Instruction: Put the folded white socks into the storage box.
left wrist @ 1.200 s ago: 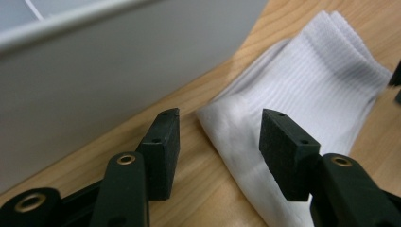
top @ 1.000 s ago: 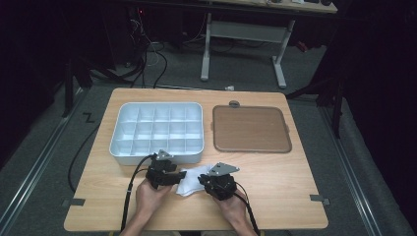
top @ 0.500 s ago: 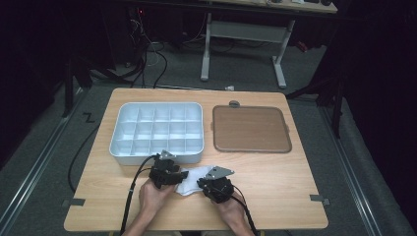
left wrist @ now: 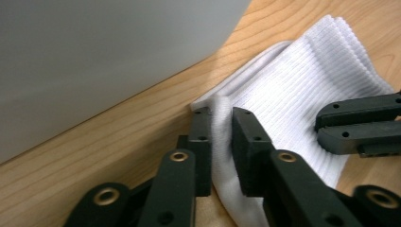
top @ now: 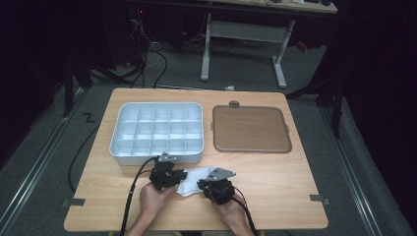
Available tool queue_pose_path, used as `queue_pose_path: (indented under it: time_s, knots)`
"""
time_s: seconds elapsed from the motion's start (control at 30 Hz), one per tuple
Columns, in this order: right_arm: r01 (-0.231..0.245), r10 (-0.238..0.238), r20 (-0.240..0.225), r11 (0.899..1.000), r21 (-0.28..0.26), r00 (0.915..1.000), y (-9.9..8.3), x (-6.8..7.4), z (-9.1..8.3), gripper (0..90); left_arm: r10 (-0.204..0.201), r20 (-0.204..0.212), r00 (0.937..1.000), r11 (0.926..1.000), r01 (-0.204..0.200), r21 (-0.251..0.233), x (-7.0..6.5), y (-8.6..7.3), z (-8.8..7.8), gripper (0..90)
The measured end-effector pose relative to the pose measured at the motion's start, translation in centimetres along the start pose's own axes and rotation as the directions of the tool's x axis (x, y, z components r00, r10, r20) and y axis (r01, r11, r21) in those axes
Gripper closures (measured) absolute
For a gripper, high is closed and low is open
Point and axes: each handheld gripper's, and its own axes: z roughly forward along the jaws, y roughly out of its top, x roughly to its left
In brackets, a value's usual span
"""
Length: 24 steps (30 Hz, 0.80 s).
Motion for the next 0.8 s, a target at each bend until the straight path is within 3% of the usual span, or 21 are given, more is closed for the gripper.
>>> queue_pose_path:
  time_s: [0.27, 0.5, 0.67, 0.8]
  knots:
    - [0.015, -0.014, -0.011, 1.000, 0.006, 0.9998, -0.1, 0.2, -0.2, 84.2, -0.007, 0.038, 0.9993, 1.0000, 0.007, 0.005, -0.5, 0.3, -1.1, 82.9]
    - [0.009, -0.008, -0.054, 1.000, 0.020, 0.9985, -0.1, 0.5, -0.4, 84.4, -0.012, 0.081, 0.9966, 0.9999, 0.013, -0.006, -1.4, 0.6, -2.5, 83.3]
    - [-0.016, 0.015, -0.030, 1.000, -0.025, 0.9994, 0.0, 0.2, -1.0, 84.5, 0.008, 0.090, 0.9959, 1.0000, -0.008, 0.002, -1.8, 0.6, -2.9, 83.3]
    - [-0.027, 0.027, -0.004, 0.999, -0.030, 0.9996, 0.7, -0.5, -1.2, 85.2, 0.009, 0.093, 0.9956, 1.0000, -0.009, 0.003, -2.1, 0.6, -3.1, 83.4]
